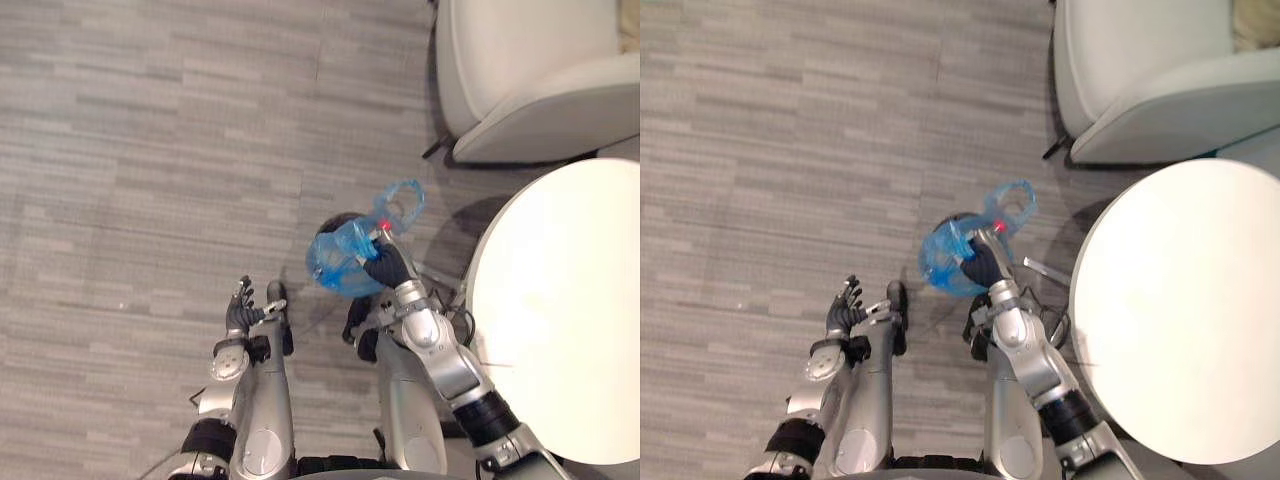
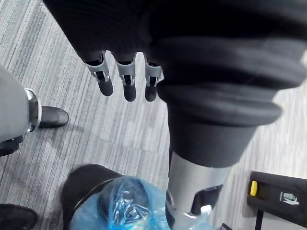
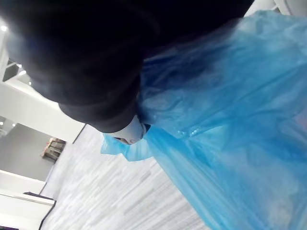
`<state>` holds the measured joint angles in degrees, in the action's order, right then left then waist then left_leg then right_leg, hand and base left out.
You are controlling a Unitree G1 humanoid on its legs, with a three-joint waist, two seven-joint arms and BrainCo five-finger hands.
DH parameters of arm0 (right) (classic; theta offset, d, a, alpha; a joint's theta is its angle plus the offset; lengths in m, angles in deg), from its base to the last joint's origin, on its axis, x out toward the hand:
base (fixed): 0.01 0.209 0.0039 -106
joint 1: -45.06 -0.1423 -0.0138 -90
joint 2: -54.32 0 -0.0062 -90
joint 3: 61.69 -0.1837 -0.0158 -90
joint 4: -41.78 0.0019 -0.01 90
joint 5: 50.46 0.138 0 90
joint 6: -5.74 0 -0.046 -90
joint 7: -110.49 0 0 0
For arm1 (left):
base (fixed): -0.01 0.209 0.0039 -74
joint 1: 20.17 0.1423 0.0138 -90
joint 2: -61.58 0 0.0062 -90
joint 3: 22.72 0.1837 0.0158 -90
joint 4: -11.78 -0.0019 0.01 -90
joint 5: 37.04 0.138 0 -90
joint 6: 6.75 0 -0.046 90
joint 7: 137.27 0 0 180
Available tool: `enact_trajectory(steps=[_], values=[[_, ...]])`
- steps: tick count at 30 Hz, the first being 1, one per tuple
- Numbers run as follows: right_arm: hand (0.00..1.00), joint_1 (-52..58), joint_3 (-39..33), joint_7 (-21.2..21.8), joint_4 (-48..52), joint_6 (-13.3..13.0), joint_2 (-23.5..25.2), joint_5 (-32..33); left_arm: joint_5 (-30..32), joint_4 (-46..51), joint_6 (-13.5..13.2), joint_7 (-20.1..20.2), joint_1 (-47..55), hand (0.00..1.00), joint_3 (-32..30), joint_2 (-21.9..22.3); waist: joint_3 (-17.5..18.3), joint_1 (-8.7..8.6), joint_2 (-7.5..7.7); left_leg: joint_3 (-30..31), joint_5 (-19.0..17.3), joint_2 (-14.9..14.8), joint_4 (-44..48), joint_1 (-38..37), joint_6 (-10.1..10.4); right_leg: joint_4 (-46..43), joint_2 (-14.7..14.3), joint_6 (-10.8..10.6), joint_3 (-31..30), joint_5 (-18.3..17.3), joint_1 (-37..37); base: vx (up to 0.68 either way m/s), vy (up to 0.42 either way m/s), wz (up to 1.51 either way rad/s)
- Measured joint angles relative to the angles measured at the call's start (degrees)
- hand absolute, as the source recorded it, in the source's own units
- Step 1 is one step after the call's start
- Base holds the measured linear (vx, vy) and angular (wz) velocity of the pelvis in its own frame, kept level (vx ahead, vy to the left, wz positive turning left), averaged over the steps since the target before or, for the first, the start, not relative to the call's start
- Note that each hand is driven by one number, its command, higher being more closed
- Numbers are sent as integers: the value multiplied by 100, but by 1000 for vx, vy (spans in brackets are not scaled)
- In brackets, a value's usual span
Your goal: Gather rubbish on tea table into small bin, then transfer packed bag to large trash can.
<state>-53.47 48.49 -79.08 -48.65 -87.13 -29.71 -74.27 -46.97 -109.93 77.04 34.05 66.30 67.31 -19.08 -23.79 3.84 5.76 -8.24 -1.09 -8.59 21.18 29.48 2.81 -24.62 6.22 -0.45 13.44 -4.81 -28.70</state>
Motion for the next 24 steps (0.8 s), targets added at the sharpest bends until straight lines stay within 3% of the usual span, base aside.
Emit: enact_trajectory(steps=[2, 5, 9, 14, 24], values=[[100, 309, -9, 202, -43, -86, -18, 148, 132, -334, 63, 98, 177, 0, 46, -75, 379, -29, 12, -17, 99, 70, -489, -408, 33, 563, -69, -50, -20, 184, 397, 176, 25, -11], [100, 479, -11, 467, -56, -131, -55, 300, 226, -514, 93, 178, 451, 0, 67, -158, 711, -140, 13, -76, 282, 149, -1024, -961, -6, 1254, -161, -46, -56, 456, 980, 197, 29, -10], [100, 619, -198, 711, -115, -219, -65, 366, 358, -550, 94, 303, 666, 0, 109, -213, 1080, -153, -33, -115, 341, 213, -1311, -1402, -42, 1845, -220, -85, -102, 665, 1521, 156, 46, -9], [100, 787, -264, 908, -113, -259, -220, 713, 404, 314, 89, 471, 1121, 0, 215, -198, 1504, -153, -162, -170, 350, 302, -1687, -1909, -40, 2214, -242, -154, -161, 738, 1987, 82, 30, -5], [100, 754, -219, 1280, -25, -316, -758, 1316, 405, 1741, 63, 666, 1652, 0, 474, -201, 1742, -137, -258, -236, 358, 372, -2121, -2455, -35, 2463, -223, -183, -372, 812, 2350, 16, 22, -10]])
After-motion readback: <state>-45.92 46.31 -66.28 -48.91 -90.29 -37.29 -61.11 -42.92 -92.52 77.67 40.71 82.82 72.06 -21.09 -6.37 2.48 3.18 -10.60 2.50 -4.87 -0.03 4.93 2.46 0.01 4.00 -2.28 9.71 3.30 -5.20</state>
